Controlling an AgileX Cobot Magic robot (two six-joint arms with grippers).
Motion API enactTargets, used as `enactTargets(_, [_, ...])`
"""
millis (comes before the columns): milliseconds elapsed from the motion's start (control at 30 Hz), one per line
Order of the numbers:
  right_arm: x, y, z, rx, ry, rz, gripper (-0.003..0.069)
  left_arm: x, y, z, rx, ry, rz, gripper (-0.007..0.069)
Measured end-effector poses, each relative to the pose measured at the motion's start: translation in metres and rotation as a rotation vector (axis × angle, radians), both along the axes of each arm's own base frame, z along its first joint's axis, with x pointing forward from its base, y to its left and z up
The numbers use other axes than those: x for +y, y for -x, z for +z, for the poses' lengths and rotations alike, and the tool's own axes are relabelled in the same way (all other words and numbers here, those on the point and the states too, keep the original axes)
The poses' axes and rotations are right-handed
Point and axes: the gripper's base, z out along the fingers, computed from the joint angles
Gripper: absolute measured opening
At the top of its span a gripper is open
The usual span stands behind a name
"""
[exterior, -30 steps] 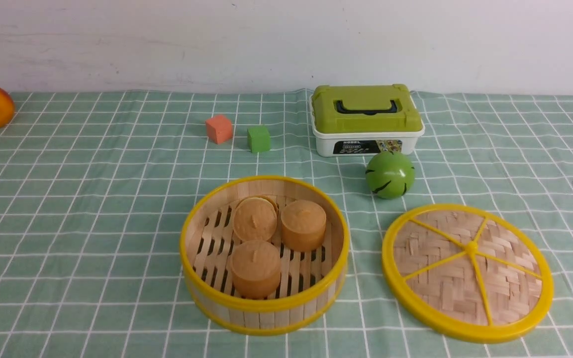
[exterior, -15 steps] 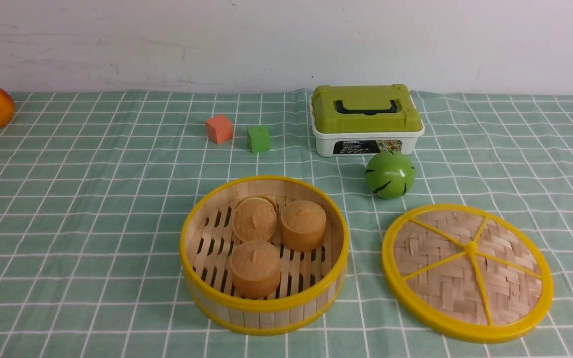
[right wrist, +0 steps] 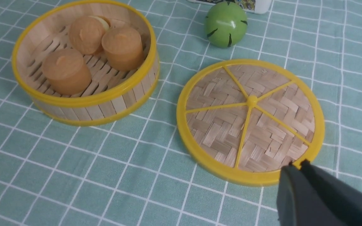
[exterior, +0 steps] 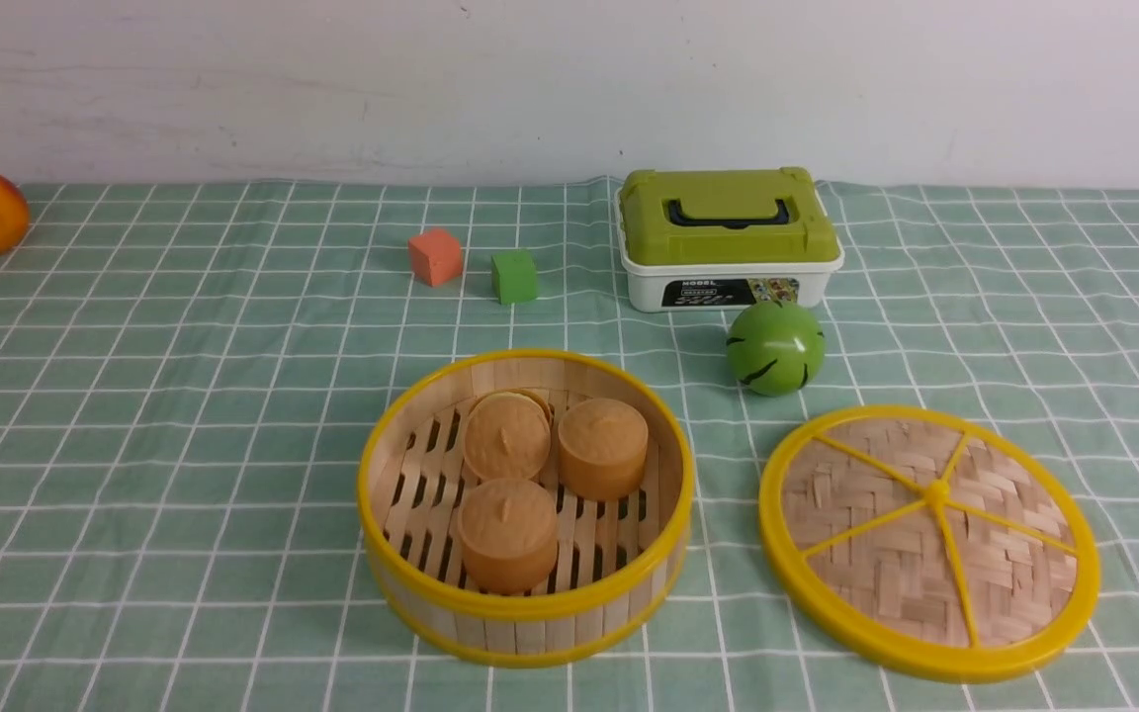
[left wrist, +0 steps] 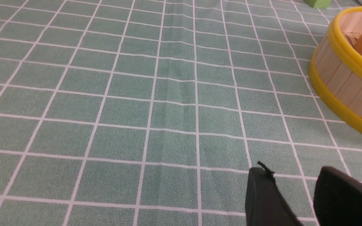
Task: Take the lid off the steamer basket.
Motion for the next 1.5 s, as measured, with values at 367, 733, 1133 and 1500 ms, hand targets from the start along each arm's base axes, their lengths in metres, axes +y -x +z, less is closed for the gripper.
enactTargets(367, [-0.023,0.005,-0.087,-0.455,-0.012,-0.261,-0.0008,0.000,0.000,0.000,0.000,0.000,0.000,0.0239])
enactTargets(733, [-0.033,0.024,-0.168,-0.465,-0.074,-0.424,-0.0008,0.000,0.000,0.000,0.000,0.000,0.000,0.0239])
enactTargets(1133, [-0.033,0.027,-0.185,-0.268,-0.104,-0.462,-0.0008,0.000,0.000,0.000,0.000,0.000,0.000,0.0239])
enactTargets(1500, [-0.031,0.028,-0.186,-0.233,-0.080,-0.414,-0.0008,0.000,0.000,0.000,0.000,0.000,0.000,0.0239])
